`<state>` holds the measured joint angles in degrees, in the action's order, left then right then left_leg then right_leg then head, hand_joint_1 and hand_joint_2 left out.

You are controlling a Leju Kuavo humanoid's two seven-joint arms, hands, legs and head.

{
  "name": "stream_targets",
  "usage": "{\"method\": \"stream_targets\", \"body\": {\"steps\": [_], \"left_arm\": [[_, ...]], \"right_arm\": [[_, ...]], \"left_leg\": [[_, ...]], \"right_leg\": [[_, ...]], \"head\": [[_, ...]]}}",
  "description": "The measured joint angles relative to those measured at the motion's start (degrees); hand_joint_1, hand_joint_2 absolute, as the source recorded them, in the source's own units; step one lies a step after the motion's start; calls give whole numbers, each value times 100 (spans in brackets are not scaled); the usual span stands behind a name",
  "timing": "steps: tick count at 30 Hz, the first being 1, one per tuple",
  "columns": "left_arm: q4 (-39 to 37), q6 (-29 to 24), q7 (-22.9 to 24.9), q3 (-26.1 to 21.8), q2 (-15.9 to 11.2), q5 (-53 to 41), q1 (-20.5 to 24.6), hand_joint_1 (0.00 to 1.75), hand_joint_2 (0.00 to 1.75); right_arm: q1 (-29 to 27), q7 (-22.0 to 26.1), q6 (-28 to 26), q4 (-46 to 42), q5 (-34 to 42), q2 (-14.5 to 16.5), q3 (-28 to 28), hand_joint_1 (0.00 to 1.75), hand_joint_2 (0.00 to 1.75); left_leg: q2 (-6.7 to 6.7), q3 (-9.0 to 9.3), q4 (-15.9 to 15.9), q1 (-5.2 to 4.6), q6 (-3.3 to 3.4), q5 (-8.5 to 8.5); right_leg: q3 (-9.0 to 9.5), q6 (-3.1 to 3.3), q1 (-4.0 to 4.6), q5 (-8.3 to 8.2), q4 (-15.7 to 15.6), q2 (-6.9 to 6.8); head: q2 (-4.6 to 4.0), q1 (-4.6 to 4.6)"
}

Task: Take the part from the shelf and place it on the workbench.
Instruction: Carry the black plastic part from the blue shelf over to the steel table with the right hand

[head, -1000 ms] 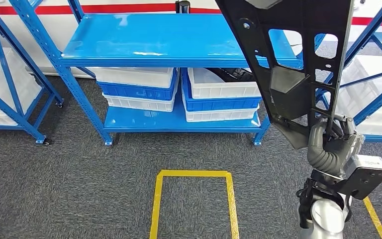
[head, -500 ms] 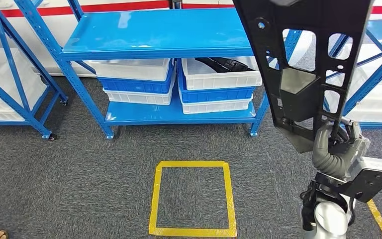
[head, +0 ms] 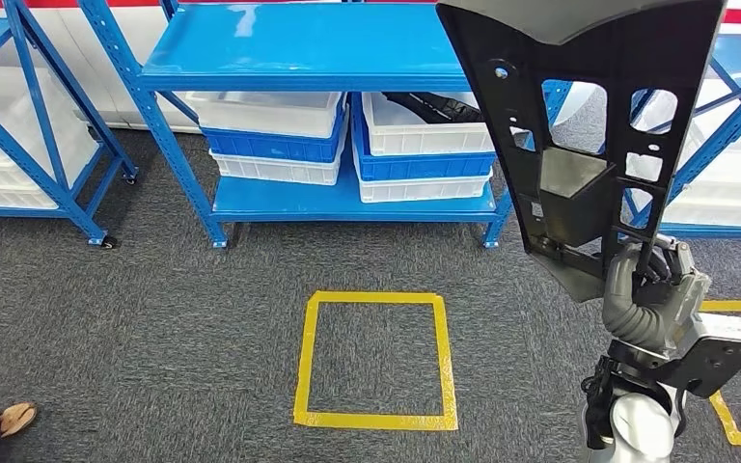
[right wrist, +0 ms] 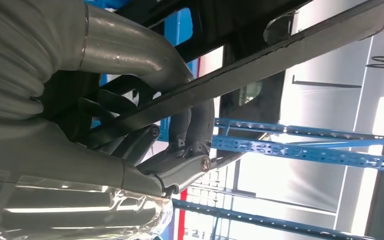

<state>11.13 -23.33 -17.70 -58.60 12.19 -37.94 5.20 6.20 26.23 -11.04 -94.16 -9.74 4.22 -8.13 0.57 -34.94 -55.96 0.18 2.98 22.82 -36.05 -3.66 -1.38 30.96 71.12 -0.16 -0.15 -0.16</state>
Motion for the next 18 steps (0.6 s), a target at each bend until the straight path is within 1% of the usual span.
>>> {"method": "stream_targets", "body": {"steps": [1, 2, 3, 4, 5, 6, 7, 8, 9, 10, 11, 12, 13, 14, 15, 16, 17, 18], "left_arm": [[0, 2, -2, -1, 8, 10, 1, 0, 175], [1, 3, -7, -2, 13, 16, 0, 0, 175], [1, 5, -16, -2, 17, 19, -1, 0, 175], [2, 5, -27, -4, 20, 24, -1, 0, 175], [2, 5, -38, -9, 25, 31, -3, 0, 175], [2, 3, -44, -19, 29, 45, -7, 0, 175], [2, -6, -47, -31, 33, 59, -12, 0, 175], [2, -26, -43, -44, 37, 71, -18, 0, 175], [2, -60, -25, -55, 43, 80, -23, 0, 175], [2, -103, 10, -63, 48, 74, -24, 0, 175], [1, -147, 55, -68, 53, 62, -24, 0, 175], [1, -180, 104, -72, 56, 48, -23, 0, 175], [0, -204, 151, -74, 55, 28, -23, 0, 175], [0, -222, 188, -75, 52, 8, -24, 0, 175], [0, -236, 220, -75, 50, -12, -24, 0, 175], [0, -248, 243, -76, 49, -31, -23, 0, 175], [1, -258, 256, -76, 42, -50, -21, 0, 175], [2, -264, 263, -76, 35, -65, -18, 0, 175]], "right_arm": [[29, 5, 19, 34, 1, 7, -2, 175, 175], [62, 12, 42, 63, 4, 17, -6, 175, 175], [86, 21, 64, 91, 8, 28, -13, 175, 175], [106, 29, 84, 121, 16, 40, -20, 175, 175], [118, 34, 108, 152, 24, 51, -26, 175, 175], [123, 38, 125, 189, 34, 60, -33, 175, 175], [138, 43, 139, 232, 45, 68, -43, 175, 175], [158, 49, 151, 275, 59, 76, -59, 175, 175], [179, 60, 156, 315, 73, 88, -79, 175, 175], [200, 75, 160, 350, 86, 101, -102, 175, 175], [215, 89, 162, 378, 95, 113, -124, 175, 175], [226, 103, 161, 403, 99, 122, -142, 175, 175], [233, 113, 156, 428, 101, 127, -156, 175, 175], [237, 118, 149, 450, 102, 129, -164, 175, 175], [238, 122, 135, 467, 104, 129, -167, 175, 175], [238, 126, 118, 478, 109, 129, -168, 175, 175], [238, 130, 104, 482, 118, 130, -168, 175, 175], [240, 135, 90, 483, 130, 130, -167, 175, 175]], "left_leg": [[-2, -95, -39, 8, -32, -54], [-6, -186, -85, 9, -72, -101], [-10, -245, -123, 4, -111, -143], [-12, -281, -154, -5, -144, -184], [-14, -300, -159, -9, -172, -228], [-16, -302, -154, -3, -197, -274], [-21, -324, -167, 15, -225, -270], [-28, -364, -231, 34, -254, -161], [-37, -429, -396, 48, -283, 55], [-46, -517, -678, 58, -307, 365], [-53, -612, -1054, 59, -327, 682], [-58, -687, -1434, 60, -342, 900], [-59, -709, -1723, 61, -350, 990], [-59, -649, -1843, 61, -346, 955], [-59, -486, -1746, 60, -330, 833], [-63, -229, -1460, 58, -301, 698], [-71, 89, -1040, 50, -261, 630], [-77, 378, -623, 40, -226, 612]], "right_leg": [[262, -67, -28, -117, -324, 0], [570, -95, -30, -133, -747, 5], [796, -75, -20, -96, -1096, 13], [931, -34, -4, -25, -1346, 19], [969, 19, 28, 25, -1448, 24], [919, 78, 33, 1, -1443, 23], [878, 137, 20, -36, -1441, 14], [834, 213, 13, -87, -1434, 5], [780, 292, 1, -150, -1436, -3], [719, 352, -1, -217, -1435, -8], [646, 390, 11, -288, -1431, -9], [573, 404, 21, -355, -1424, -9], [495, 400, 32, -419, -1417, -9], [418, 392, 41, -476, -1408, -10], [351, 378, 46, -523, -1401, -11], [293, 361, 52, -566, -1392, -12], [248, 338, 57, -605, -1384, -12], [213, 307, 66, -644, -1378, -15]], "head": [[0, 1], [0, 4], [0, -6], [0, -12], [0, -21], [0, -34], [0, -34], [0, -39], [0, -44], [0, -49], [0, -50], [0, -52], [0, -51], [0, -51], [0, -53], [0, -52], [0, -53], [0, -49]]}}
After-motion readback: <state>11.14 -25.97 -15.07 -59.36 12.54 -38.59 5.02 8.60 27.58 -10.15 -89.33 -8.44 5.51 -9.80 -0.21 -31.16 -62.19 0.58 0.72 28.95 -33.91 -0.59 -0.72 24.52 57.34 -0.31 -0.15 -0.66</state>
